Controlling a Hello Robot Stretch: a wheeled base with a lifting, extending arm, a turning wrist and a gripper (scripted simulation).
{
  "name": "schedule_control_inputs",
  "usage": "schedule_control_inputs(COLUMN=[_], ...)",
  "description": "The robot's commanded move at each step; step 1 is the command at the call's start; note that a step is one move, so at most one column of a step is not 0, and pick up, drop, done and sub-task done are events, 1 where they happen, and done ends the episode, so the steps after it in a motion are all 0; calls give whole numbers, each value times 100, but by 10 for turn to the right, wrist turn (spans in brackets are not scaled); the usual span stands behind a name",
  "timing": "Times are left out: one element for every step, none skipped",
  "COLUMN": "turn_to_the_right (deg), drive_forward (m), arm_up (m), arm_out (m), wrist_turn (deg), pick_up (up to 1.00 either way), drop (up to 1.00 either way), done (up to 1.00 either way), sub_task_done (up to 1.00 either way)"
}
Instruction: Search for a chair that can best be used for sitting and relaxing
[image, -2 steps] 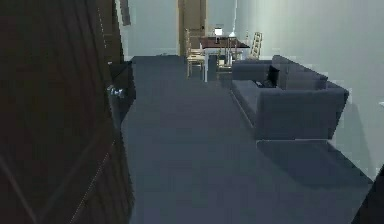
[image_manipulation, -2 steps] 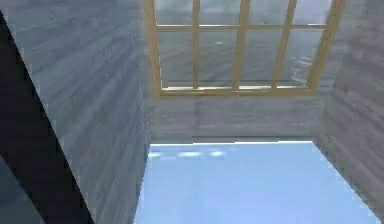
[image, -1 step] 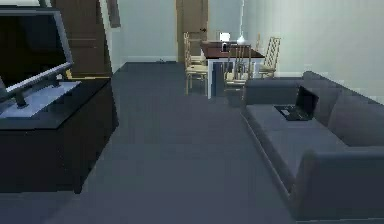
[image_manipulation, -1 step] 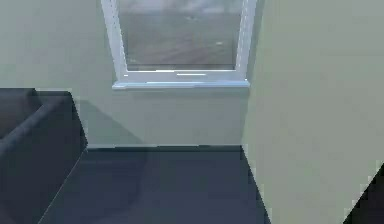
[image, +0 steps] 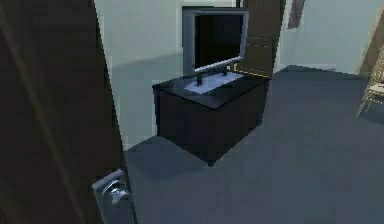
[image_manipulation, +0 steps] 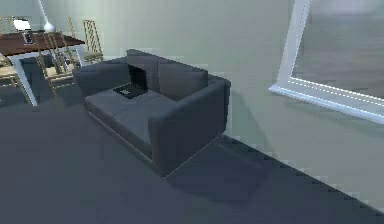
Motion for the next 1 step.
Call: schedule_control_inputs(turn_to_the_right=[-240], drive_forward=[0], arm_up=[0], arm_out=[0], wrist_turn=[0], pick_up=[0], drop=[0], done=[0], sub_task_done=[0])
